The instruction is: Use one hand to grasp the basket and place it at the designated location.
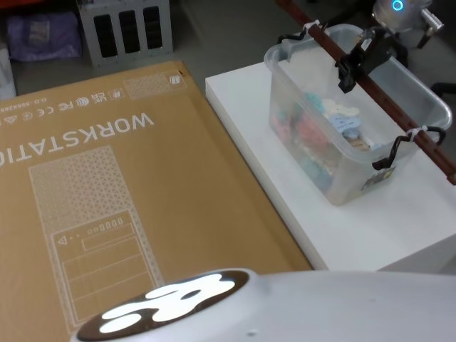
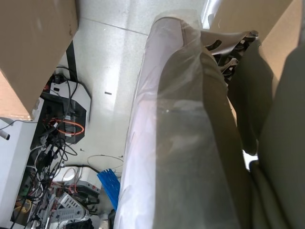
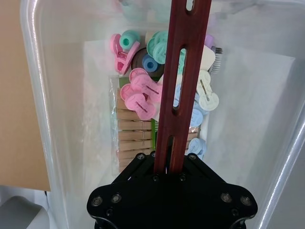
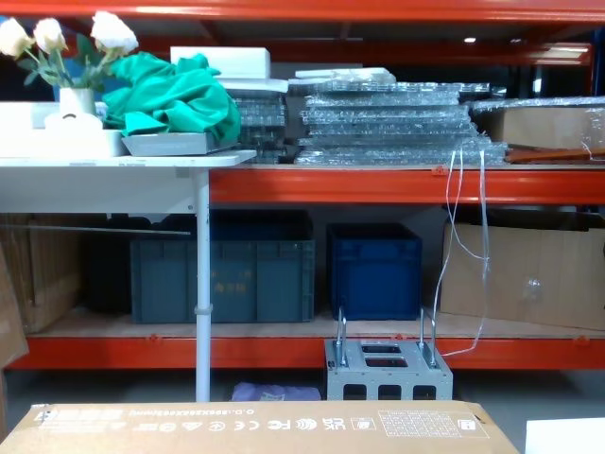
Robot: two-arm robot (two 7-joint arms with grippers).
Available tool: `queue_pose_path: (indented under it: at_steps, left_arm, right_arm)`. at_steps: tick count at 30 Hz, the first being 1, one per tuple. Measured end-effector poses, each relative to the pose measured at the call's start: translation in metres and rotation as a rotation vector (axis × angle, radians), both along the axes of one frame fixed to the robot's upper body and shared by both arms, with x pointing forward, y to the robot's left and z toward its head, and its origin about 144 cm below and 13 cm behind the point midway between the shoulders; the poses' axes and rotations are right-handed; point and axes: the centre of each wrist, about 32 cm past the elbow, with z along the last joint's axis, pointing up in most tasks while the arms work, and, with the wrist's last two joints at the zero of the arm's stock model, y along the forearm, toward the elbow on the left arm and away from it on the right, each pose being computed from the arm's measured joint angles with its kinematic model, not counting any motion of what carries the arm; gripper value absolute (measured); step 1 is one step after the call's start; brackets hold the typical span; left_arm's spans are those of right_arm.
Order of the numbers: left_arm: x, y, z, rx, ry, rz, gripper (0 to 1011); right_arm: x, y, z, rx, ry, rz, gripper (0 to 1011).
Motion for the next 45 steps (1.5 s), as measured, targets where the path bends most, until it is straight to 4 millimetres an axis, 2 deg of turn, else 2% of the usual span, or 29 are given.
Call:
queue_pose_path:
  at_steps: [22,26,30,36,45]
  left_arm:
    - [0.0,0.0,0.0,0.0,0.0,0.0,0]
    - [0.0,0.0,0.0,0.0,0.0,0.0,0]
    - [0.0,0.0,0.0,0.0,0.0,0.0,0]
    - [0.0,0.0,0.0,0.0,0.0,0.0,0]
    - [0.0,0.0,0.0,0.0,0.0,0.0,0]
  right_arm:
    - [0.001,0.012,0.047,-0.029,0.004,0.051,7]
    - [0.009,0.013,0.051,-0.024,0.029,0.084,7]
    - [0.029,0.013,0.053,-0.022,0.111,0.148,7]
    - [0.049,0.016,0.054,-0.025,0.175,0.196,7]
    - [0.062,0.024,0.056,-0.04,0.205,0.235,7]
